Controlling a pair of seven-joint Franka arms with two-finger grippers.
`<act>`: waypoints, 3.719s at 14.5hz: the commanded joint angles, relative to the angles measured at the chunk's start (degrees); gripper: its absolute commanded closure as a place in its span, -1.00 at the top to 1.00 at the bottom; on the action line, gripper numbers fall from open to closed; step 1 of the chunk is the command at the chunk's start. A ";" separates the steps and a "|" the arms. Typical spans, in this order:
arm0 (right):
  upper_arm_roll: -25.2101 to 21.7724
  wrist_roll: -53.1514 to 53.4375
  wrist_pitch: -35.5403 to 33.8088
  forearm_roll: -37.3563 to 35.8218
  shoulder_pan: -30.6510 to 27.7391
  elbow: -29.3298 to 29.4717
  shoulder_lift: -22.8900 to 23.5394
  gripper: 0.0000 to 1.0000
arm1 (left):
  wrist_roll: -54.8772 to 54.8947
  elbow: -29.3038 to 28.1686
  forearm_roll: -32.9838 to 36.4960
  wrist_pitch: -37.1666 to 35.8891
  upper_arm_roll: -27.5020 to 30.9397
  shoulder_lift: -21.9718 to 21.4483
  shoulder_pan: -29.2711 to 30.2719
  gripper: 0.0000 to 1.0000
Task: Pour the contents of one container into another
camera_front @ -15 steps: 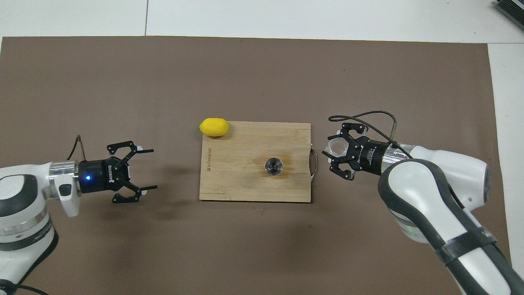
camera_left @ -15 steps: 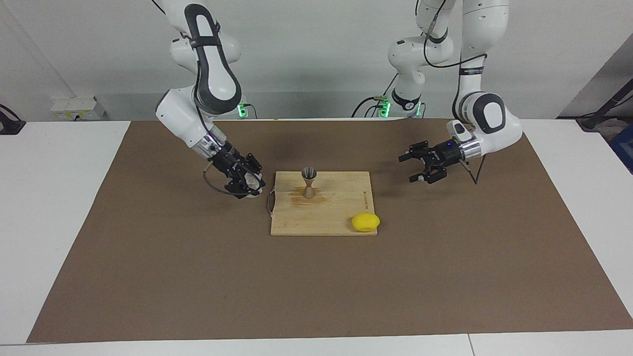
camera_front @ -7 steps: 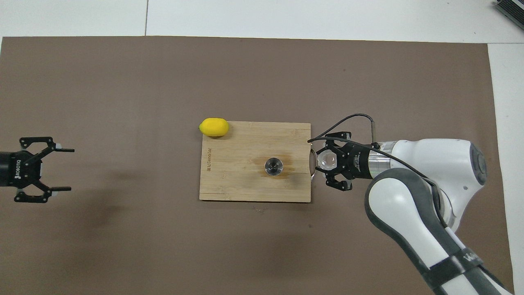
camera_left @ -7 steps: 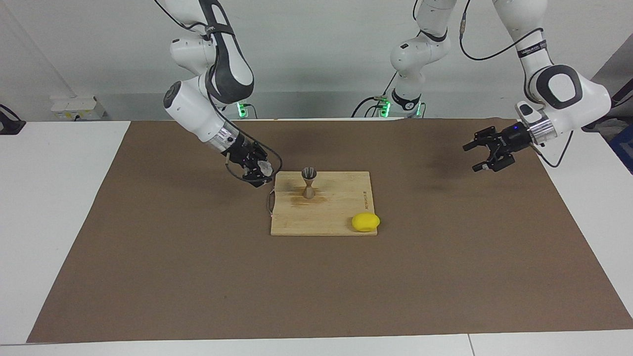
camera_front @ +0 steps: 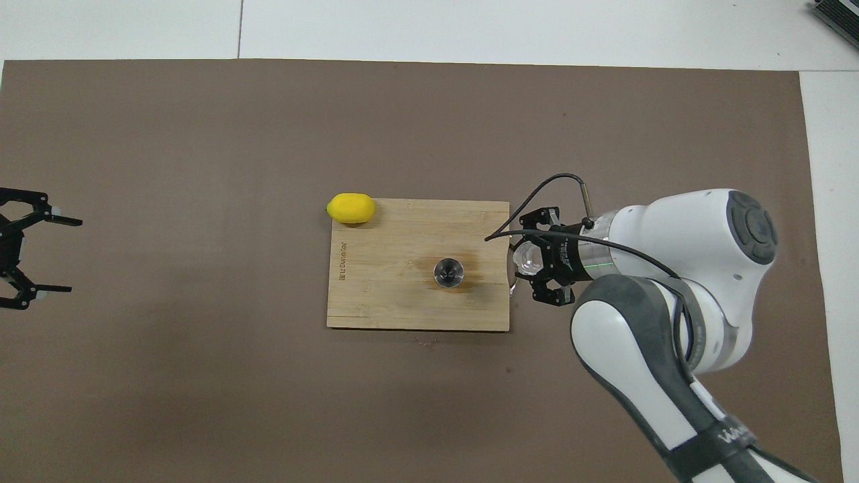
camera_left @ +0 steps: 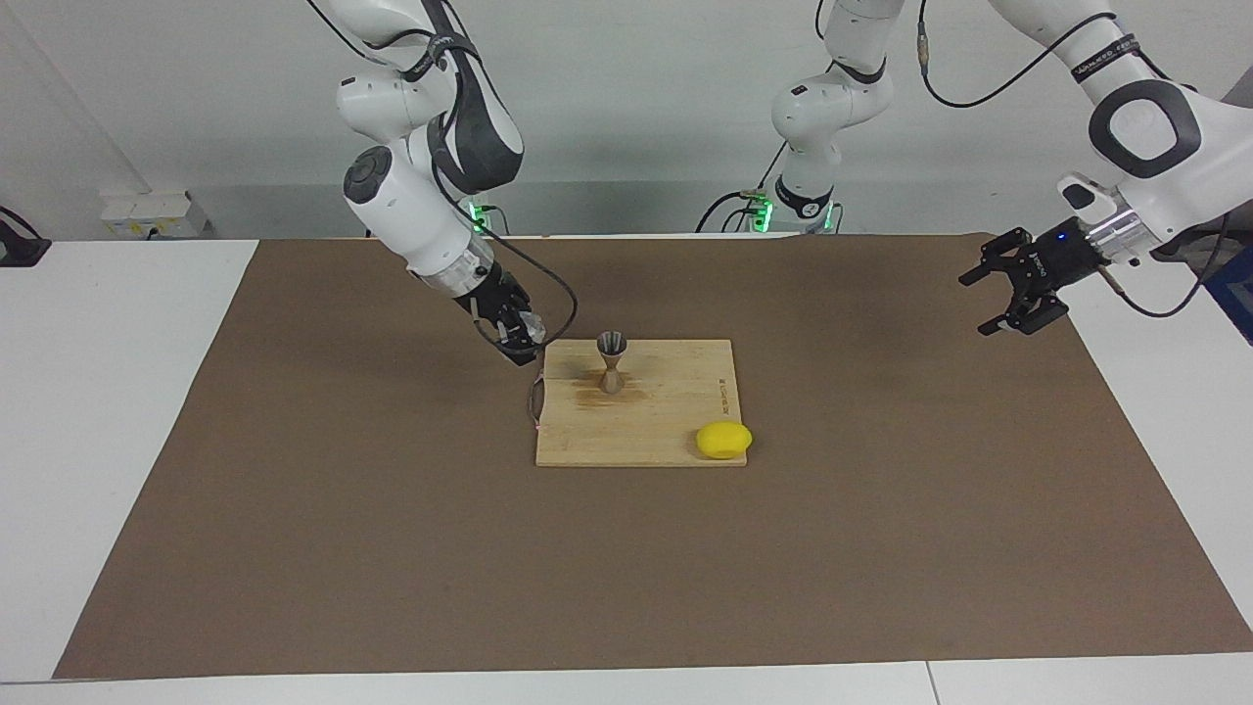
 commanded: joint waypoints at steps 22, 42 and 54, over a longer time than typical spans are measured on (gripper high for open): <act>0.01 12.11 -3.73 -26.41 12.40 11.59 7.36 -1.00 | -92.03 3.27 21.60 1.51 -1.58 -8.72 -8.72 1.00; 0.28 12.82 -4.17 -30.10 13.29 12.29 7.54 -1.00 | -109.90 12.68 25.56 -1.93 0.34 -2.21 -20.41 1.00; 0.10 12.11 -4.17 -17.99 10.83 13.43 7.80 -1.00 | -117.54 10.66 25.56 -2.10 -0.01 -4.32 -20.06 1.00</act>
